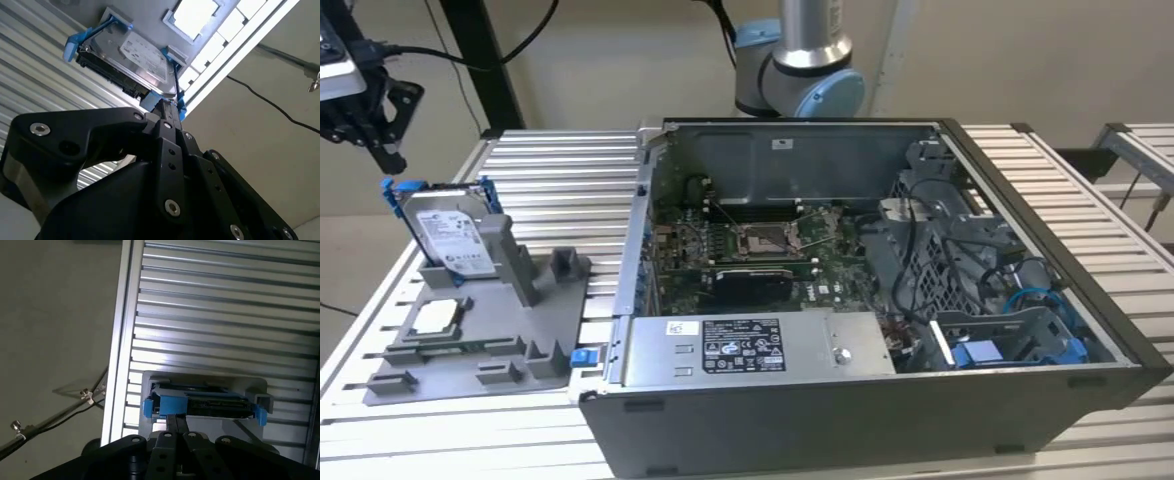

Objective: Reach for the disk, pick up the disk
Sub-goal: 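Pick up the disk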

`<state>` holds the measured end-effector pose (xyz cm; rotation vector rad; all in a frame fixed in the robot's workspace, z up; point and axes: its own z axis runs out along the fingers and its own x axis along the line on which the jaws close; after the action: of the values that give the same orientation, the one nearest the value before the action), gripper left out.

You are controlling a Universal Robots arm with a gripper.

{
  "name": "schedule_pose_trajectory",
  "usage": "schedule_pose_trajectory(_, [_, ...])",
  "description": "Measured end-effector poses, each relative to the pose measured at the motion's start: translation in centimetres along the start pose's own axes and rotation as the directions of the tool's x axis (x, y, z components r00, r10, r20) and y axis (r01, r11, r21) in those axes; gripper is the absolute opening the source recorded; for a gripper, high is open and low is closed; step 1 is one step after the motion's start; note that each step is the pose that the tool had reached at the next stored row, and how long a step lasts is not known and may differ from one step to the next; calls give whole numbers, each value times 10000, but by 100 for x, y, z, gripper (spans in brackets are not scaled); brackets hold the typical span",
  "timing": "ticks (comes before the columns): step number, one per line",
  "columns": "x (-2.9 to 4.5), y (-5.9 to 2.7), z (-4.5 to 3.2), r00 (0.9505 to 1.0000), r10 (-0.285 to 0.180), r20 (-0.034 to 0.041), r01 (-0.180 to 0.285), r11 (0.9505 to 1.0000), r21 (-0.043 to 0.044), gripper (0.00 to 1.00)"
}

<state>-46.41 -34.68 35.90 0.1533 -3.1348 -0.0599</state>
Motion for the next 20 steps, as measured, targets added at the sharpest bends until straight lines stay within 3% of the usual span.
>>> schedule_pose_trajectory(13, [0, -5, 0, 10000, -51, -1, 51, 10000, 1, 0])
schedule_pose_trajectory(20, [1, -5, 0, 9968, -796, -30, 796, 9968, -1, 0])
